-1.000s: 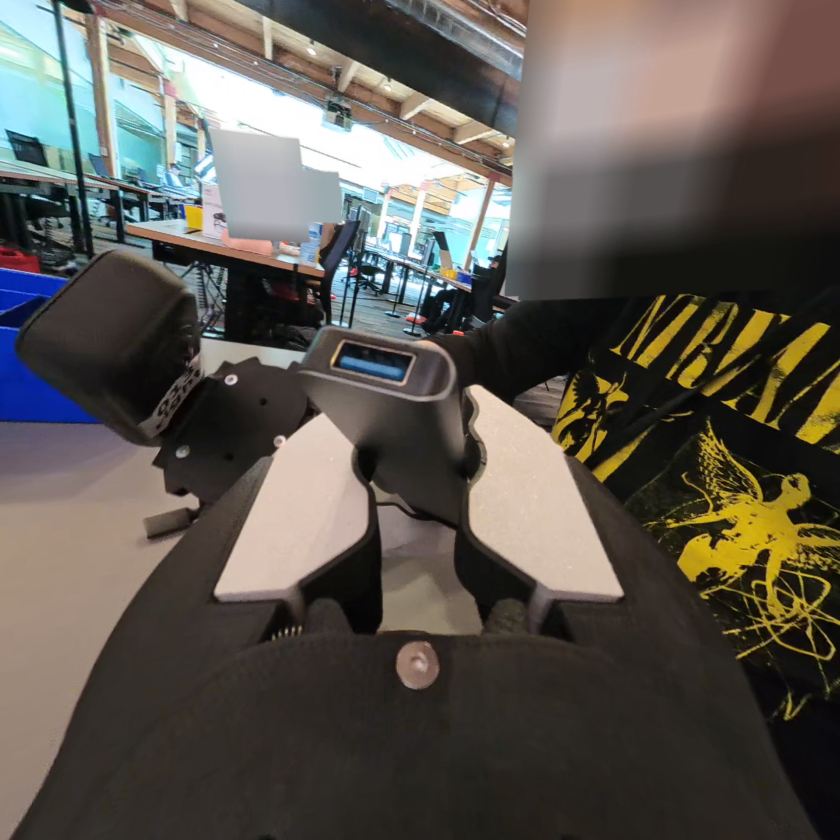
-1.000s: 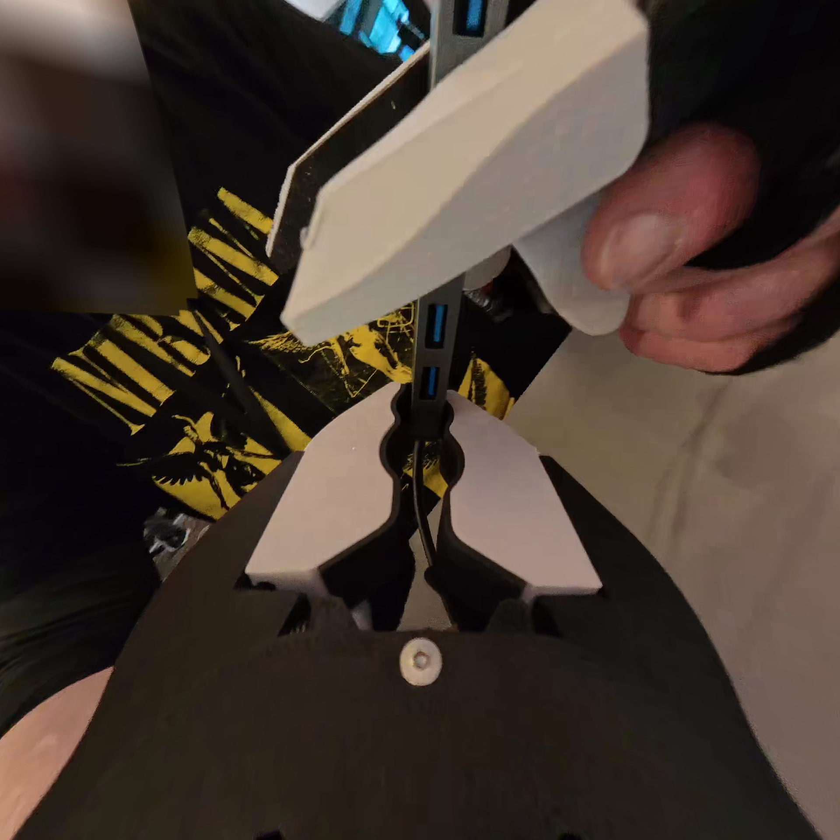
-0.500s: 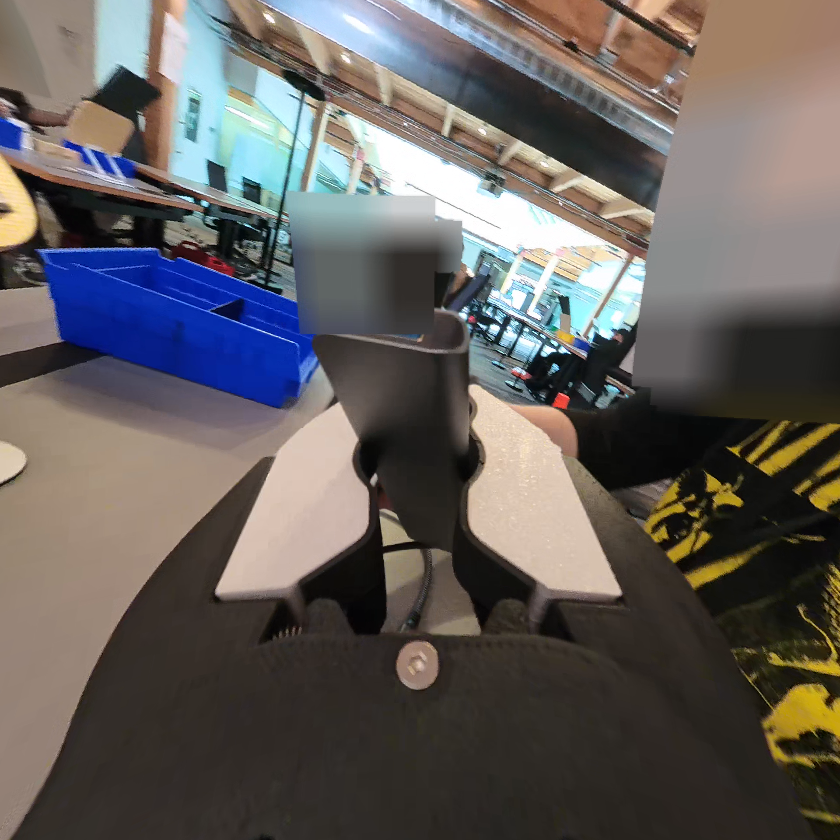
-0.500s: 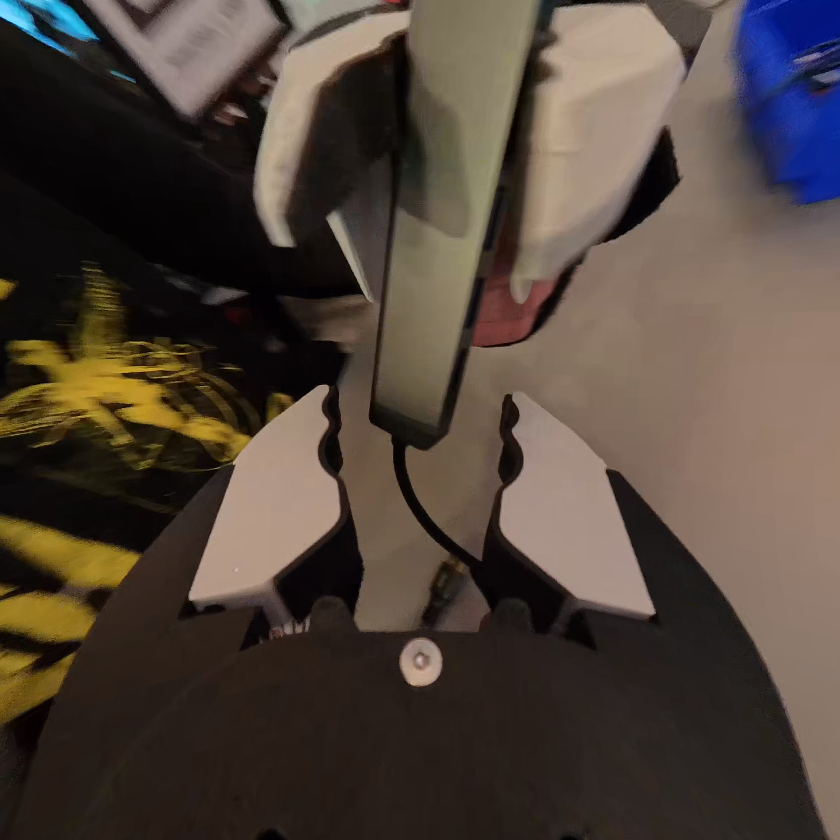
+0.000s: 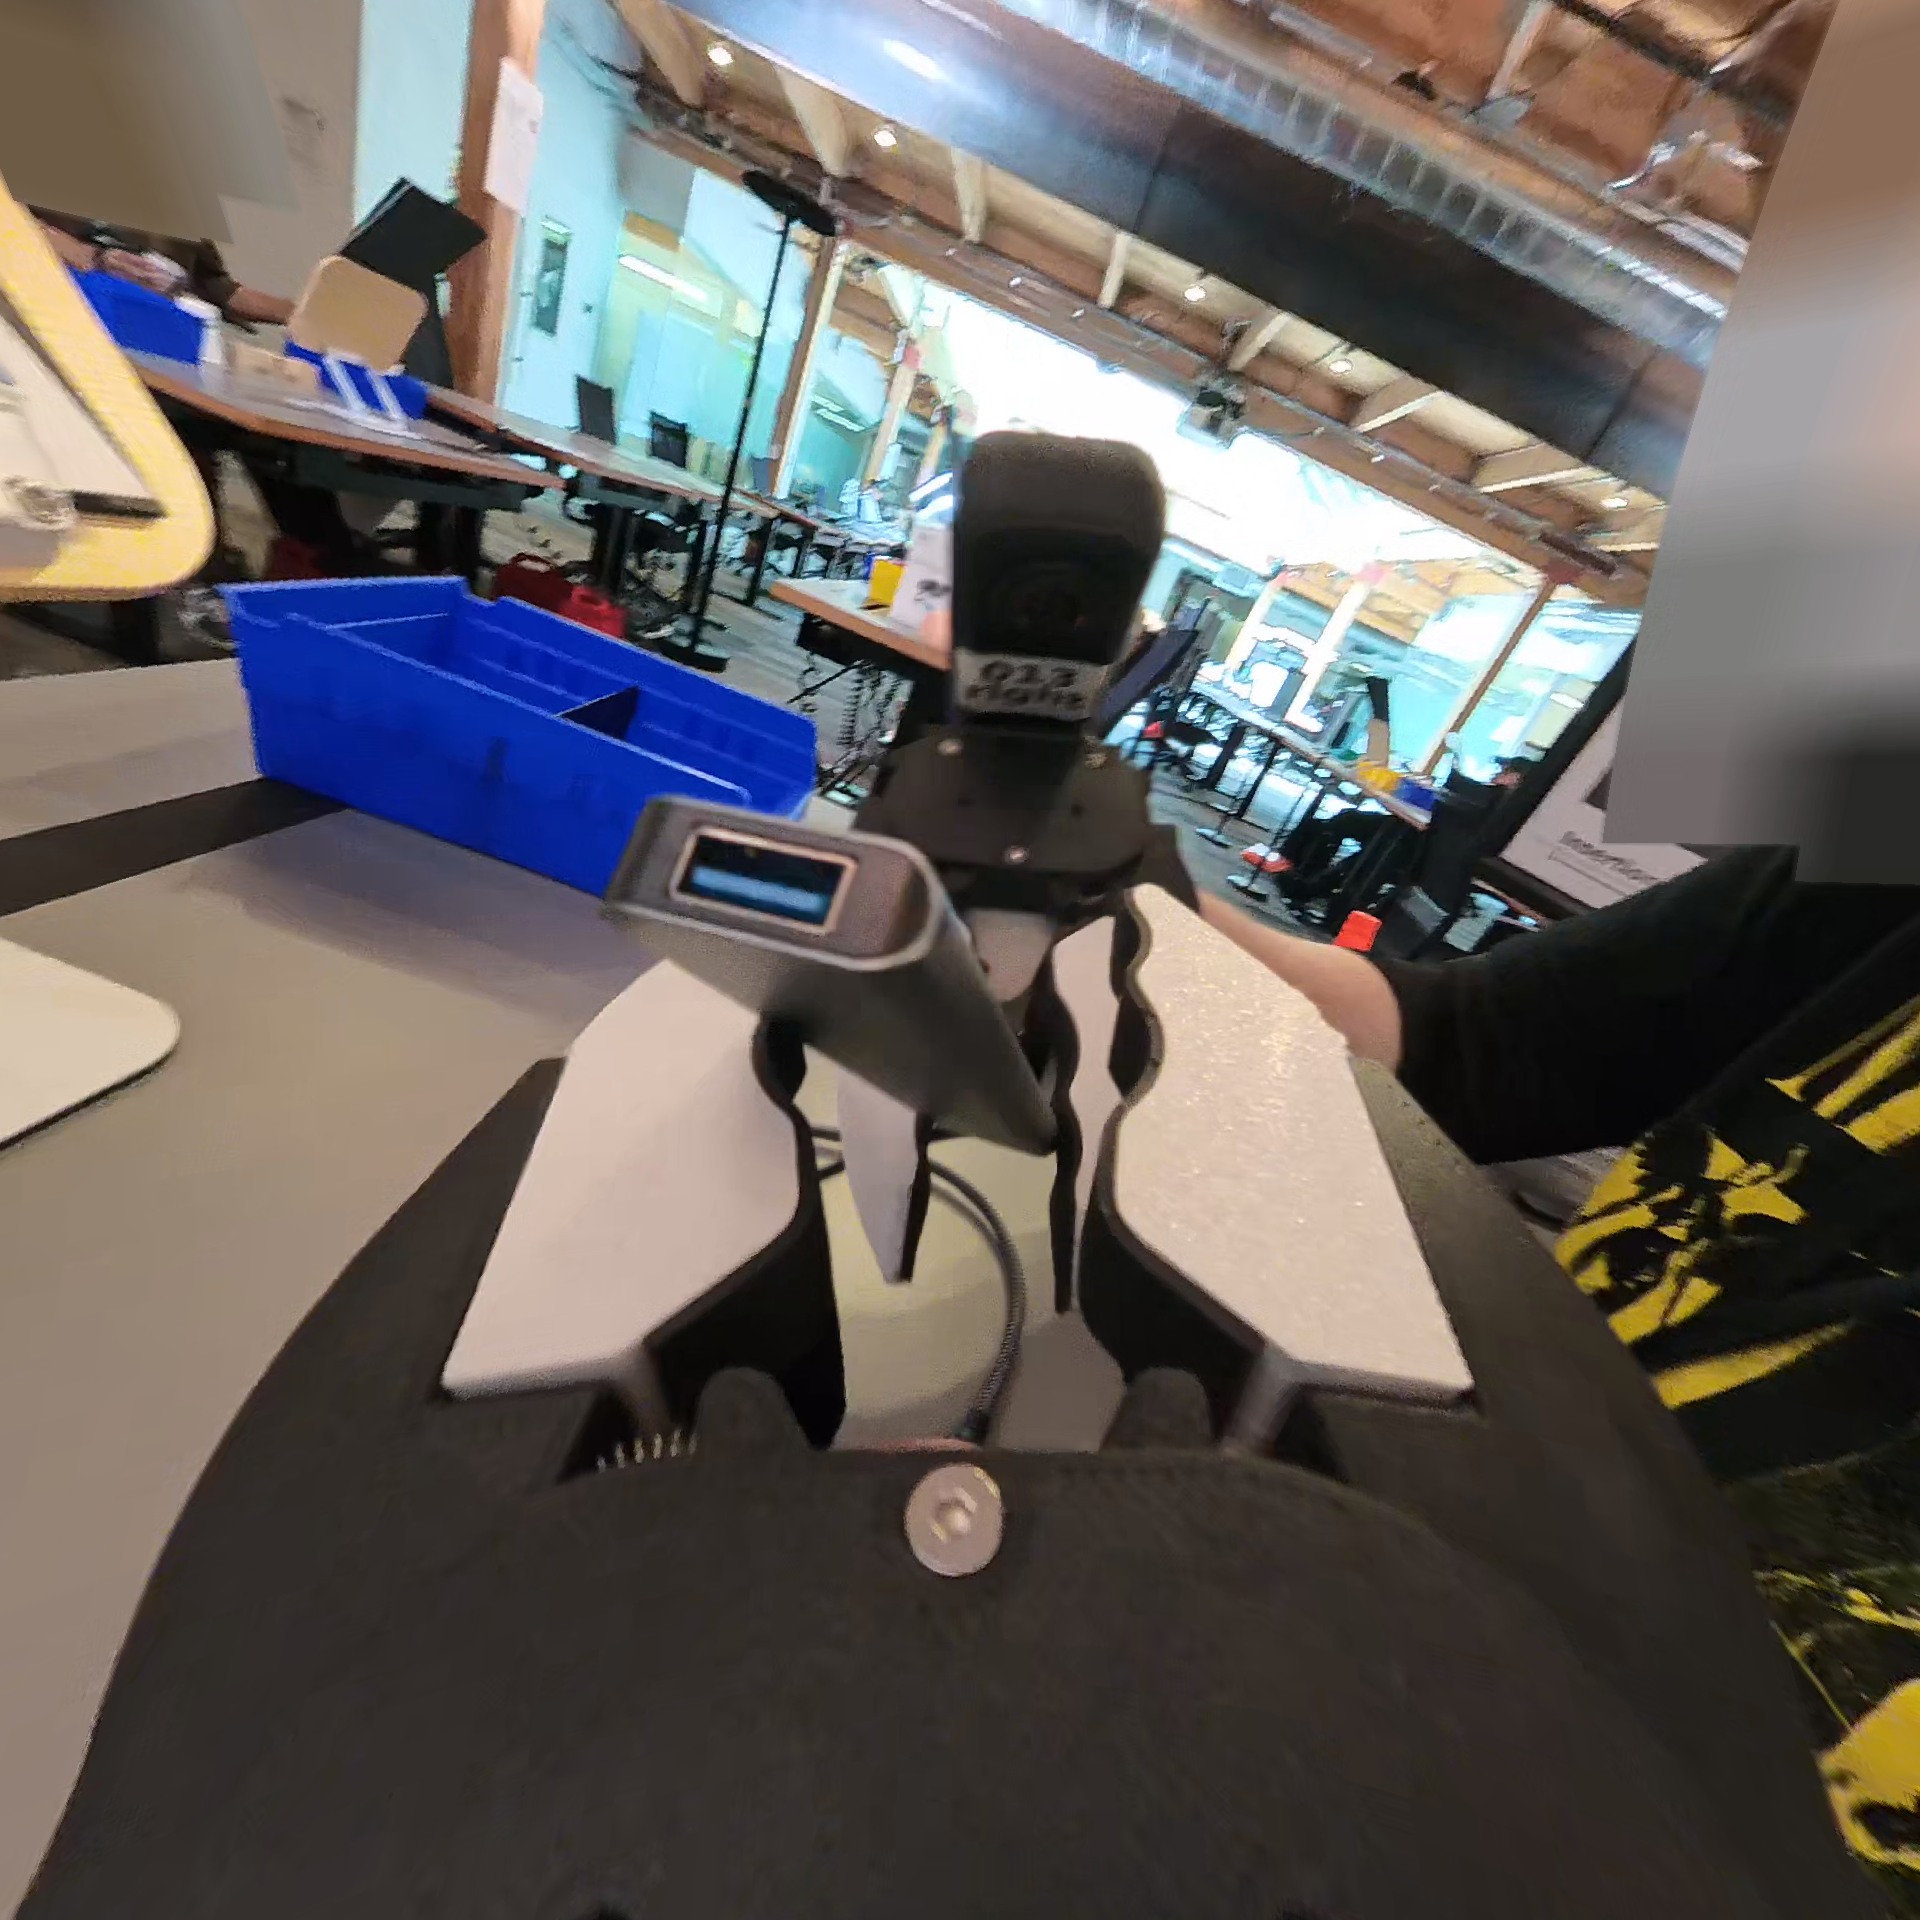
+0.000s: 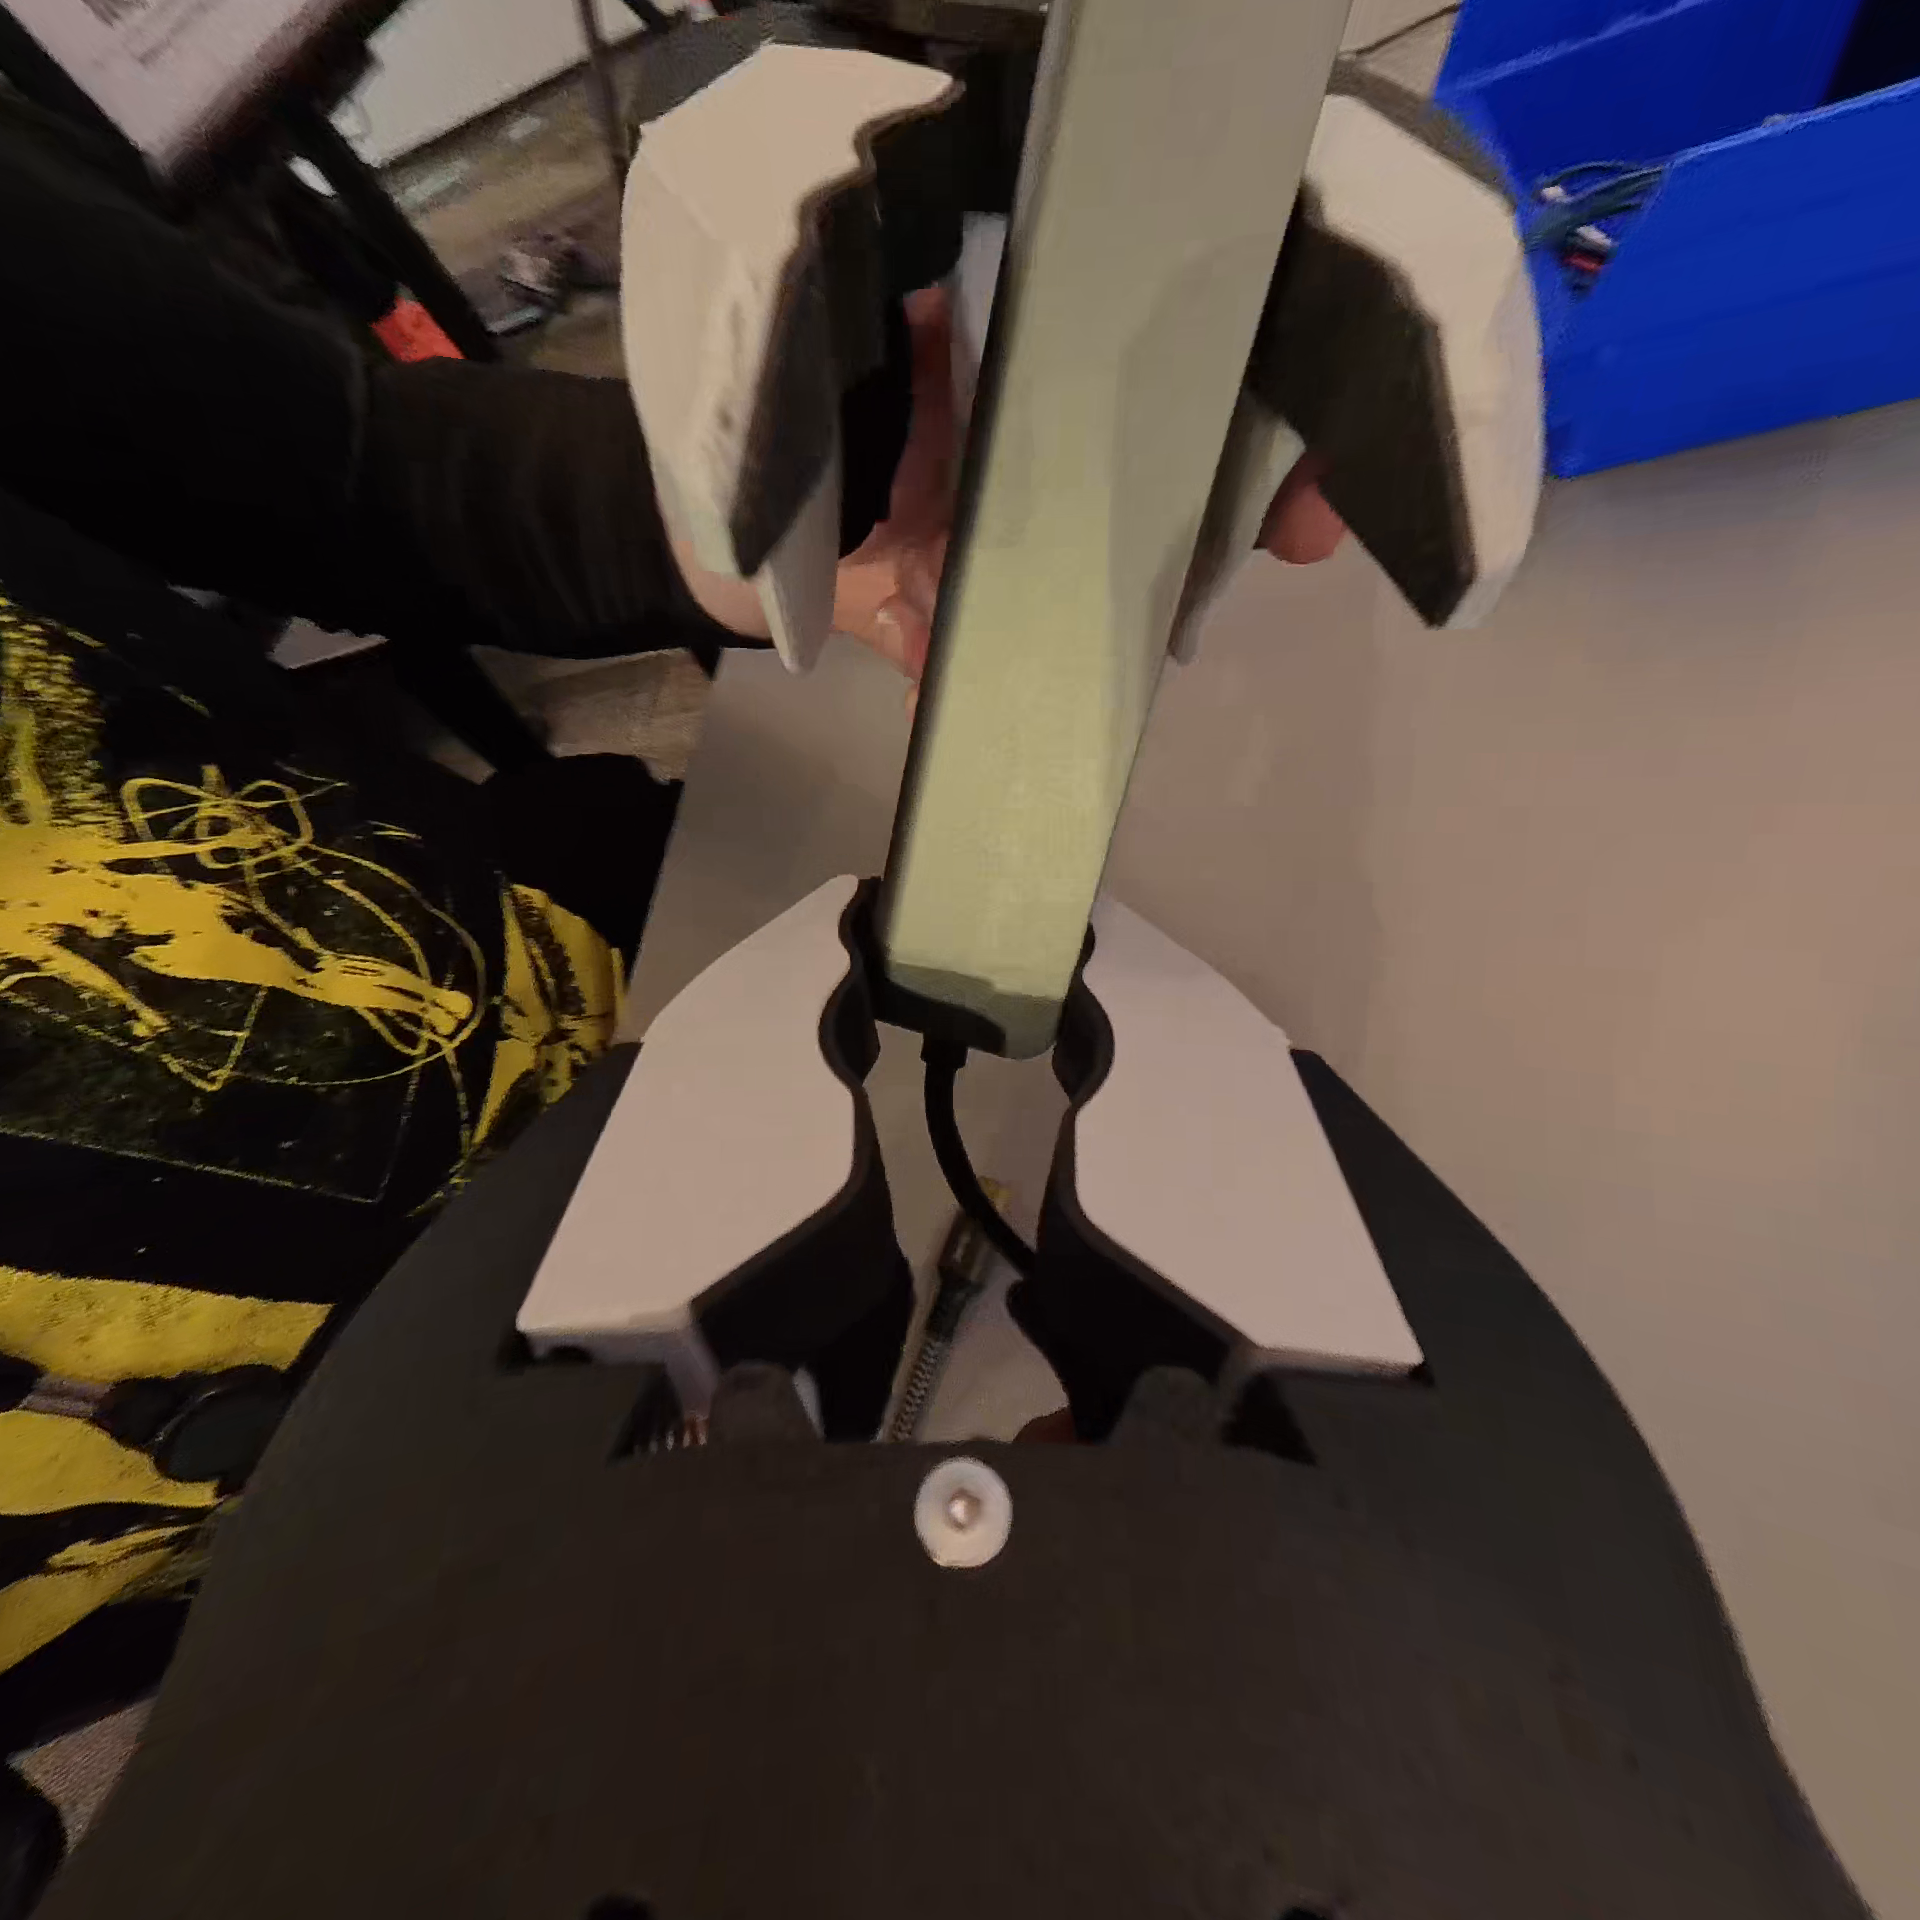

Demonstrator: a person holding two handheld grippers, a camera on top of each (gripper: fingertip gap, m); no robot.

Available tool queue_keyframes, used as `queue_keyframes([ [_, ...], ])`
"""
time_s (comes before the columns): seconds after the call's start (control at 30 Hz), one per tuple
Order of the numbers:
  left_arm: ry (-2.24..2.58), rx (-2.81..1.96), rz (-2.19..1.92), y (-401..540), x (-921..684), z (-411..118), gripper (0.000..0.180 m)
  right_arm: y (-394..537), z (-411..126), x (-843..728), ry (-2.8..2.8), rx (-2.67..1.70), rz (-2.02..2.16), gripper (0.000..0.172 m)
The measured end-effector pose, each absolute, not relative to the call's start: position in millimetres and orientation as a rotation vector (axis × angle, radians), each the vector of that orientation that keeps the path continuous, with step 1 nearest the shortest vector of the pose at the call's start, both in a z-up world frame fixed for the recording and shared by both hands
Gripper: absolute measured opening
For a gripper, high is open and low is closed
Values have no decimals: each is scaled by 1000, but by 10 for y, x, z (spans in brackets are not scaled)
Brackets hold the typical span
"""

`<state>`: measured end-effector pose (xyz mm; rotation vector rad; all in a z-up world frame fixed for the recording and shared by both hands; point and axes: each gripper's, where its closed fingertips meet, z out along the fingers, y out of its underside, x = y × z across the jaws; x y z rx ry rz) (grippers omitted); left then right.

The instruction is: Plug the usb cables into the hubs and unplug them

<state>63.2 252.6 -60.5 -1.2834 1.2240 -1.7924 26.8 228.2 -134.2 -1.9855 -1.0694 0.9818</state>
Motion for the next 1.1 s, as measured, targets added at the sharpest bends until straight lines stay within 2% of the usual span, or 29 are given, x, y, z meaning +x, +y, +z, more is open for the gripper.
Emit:
queue_keyframes([
  [0.07,1174,-1380,-1715,2662,664,-659,58,2382,-1341,348,-1020,-2034,843,31],
  [0.2,1047,-1476,-1671,2844,653,-661,49,2516,-1321,395,-843,-2065,722,31],
  [0.33,1056,-1513,-1598,2841,674,-705,49,2430,-1270,267,-814,-2034,866,31],
  [0.4,1055,-1480,-1628,2796,660,-655,37,2396,-1229,260,-809,-2017,953,31],
  [0.5,1036,-1505,-1615,2796,662,-676,35,2382,-1234,293,-819,-2029,962,31],
  [0.67,893,-1550,-1623,2912,667,-673,49,2491,-1293,328,-746,-2075,735,31],
  [0.8,849,-1543,-1636,2949,684,-667,49,2549,-1319,314,-669,-2064,640,30],
  [0.9,871,-1530,-1652,2902,716,-677,28,2561,-1343,289,-636,-2049,594,30],
  [1.1,903,-1573,-1703,2843,746,-755,20,2594,-1467,307,-570,-2048,452,30],
])
